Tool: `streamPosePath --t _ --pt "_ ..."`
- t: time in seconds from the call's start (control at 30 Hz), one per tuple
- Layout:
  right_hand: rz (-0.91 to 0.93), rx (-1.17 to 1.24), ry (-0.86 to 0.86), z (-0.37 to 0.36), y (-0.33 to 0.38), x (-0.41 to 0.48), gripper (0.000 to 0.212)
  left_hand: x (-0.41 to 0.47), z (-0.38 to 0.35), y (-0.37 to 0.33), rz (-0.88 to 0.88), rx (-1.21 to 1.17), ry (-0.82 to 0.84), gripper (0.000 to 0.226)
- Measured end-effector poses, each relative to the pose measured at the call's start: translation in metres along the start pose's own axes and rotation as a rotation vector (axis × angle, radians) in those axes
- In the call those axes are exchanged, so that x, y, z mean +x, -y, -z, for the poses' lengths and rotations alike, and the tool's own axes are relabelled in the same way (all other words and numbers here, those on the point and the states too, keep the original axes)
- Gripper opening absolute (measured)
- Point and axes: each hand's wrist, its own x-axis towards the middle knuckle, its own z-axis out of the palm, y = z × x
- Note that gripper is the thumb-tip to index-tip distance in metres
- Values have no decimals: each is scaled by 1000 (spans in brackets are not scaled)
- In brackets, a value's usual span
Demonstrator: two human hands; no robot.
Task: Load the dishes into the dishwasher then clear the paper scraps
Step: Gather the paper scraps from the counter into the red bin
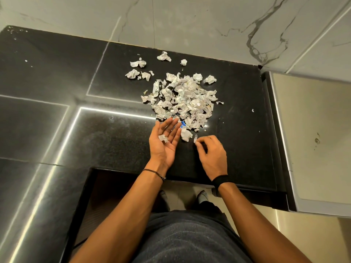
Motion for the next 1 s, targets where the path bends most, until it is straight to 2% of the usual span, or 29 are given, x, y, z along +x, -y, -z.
streamPosePath --t 0.1,0.2,0.3,0.37,0.47,0.53,0.67,0.87,0.93,1.0 --pt "44 184 -29 7 21 3 4 2 -1 3 28 23 -1 43" --pt "164 306 75 3 43 9 10 1 -5 5 86 -9 9 41" --pt "115 345 36 1 44 12 13 2 -4 -2 83 -110 14 39" --pt "25 275 -6 -2 34 15 14 3 -1 -8 55 -134 9 36" --pt "11 64 138 -13 21 21 29 3 3 -11 51 -171 -8 36" --pt "50 -3 175 -21 16 22 29 4 7 -11 35 -163 -31 38" --pt "76 -31 68 -18 10 16 12 5 11 -13 6 -117 -52 38" --pt "-20 180 -106 -3 34 18 6 7 6 -9 3 -41 -44 38" --pt "10 247 -116 -2 50 19 8 8 2 -7 11 -30 -30 38" --pt "49 301 -44 -4 62 21 12 11 -2 -6 32 -49 -9 40"
